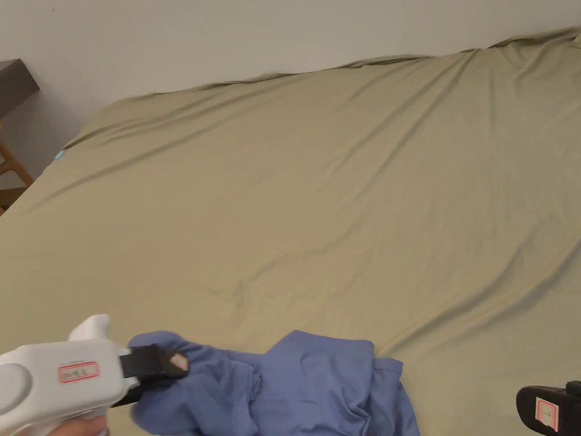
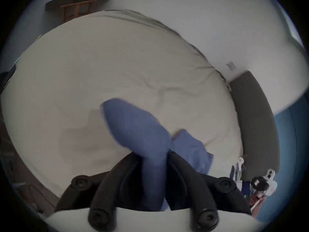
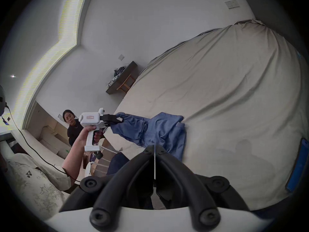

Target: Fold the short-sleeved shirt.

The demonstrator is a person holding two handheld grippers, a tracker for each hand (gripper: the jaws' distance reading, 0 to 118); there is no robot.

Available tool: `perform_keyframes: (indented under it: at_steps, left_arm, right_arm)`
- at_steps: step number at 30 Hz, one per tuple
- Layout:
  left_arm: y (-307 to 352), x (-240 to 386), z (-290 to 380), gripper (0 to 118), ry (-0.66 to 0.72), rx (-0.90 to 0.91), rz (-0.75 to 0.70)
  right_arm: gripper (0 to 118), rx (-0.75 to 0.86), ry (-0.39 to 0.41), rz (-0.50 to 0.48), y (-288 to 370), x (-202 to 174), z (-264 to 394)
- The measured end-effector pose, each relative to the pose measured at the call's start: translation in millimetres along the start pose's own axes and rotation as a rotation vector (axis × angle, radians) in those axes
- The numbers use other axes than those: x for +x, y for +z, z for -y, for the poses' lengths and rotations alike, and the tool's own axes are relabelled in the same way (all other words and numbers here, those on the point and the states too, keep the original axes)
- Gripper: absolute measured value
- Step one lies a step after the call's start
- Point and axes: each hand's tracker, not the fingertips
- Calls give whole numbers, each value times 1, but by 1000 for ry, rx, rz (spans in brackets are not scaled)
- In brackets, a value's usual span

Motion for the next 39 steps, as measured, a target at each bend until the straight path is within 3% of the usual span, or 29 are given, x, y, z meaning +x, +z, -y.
perform_keyframes:
  at_steps: [3, 10, 11, 12, 13, 14, 15, 19, 22, 23, 25, 26, 27, 30, 34, 37, 39]
  left_arm:
    - [-25, 56, 23, 15, -85, -45, 78]
    - [-132, 126, 90, 17, -387, -245, -23]
    - [-145, 126, 99, 24, -408, -241, -50]
    - [-153, 124, 105, 45, -400, -227, -56]
    - [-155, 120, 109, 77, -392, -193, -31]
    - [-150, 120, 109, 98, -379, -153, 41]
    - [-144, 121, 106, 111, -337, -156, 100]
    - [-121, 109, 87, 115, -250, -254, 237]
    - [-90, 94, 70, 110, -151, -144, 216]
    - [-79, 87, 65, 99, -118, -87, 217]
    - [-67, 78, 59, 52, -90, -22, 182]
    - [-67, 77, 59, 11, -101, -3, 123]
    - [-73, 78, 60, 3, -132, 7, 29]
    - [-101, 89, 70, 3, -253, -46, -114]
    - [-138, 121, 101, 3, -290, -157, 33]
    - [-160, 162, 136, 3, -457, -187, 28]
    - [-171, 184, 153, 3, -464, -257, 62]
  right_arm:
    - [3, -10, 4, -2, -2, -1, 0]
    - [3, -10, -5, 33, 6, 2, 6]
    - [3, -9, -8, 36, 9, 3, 7]
    - [3, -8, -14, 38, 11, 6, 9]
    - [3, -8, -22, 40, 12, 8, 11]
    - [3, -8, -28, 43, 13, 10, 12]
    - [3, -8, -33, 46, 14, 12, 13]
    - [3, -3, -51, 47, 16, 19, 15]
    - [3, 20, -61, 33, 16, 20, 16]
    - [3, 31, -66, 27, 16, 20, 16]
    - [3, 39, -72, 15, 17, 21, 16]
    - [3, 38, -72, 13, 17, 22, 16]
    - [3, 36, -71, 12, 16, 22, 16]
    - [3, 30, -61, 18, 16, 22, 16]
    - [3, 45, -68, 18, 21, 20, 19]
    - [3, 36, -66, 18, 24, 17, 20]
    - [3, 22, -52, 37, 24, 15, 20]
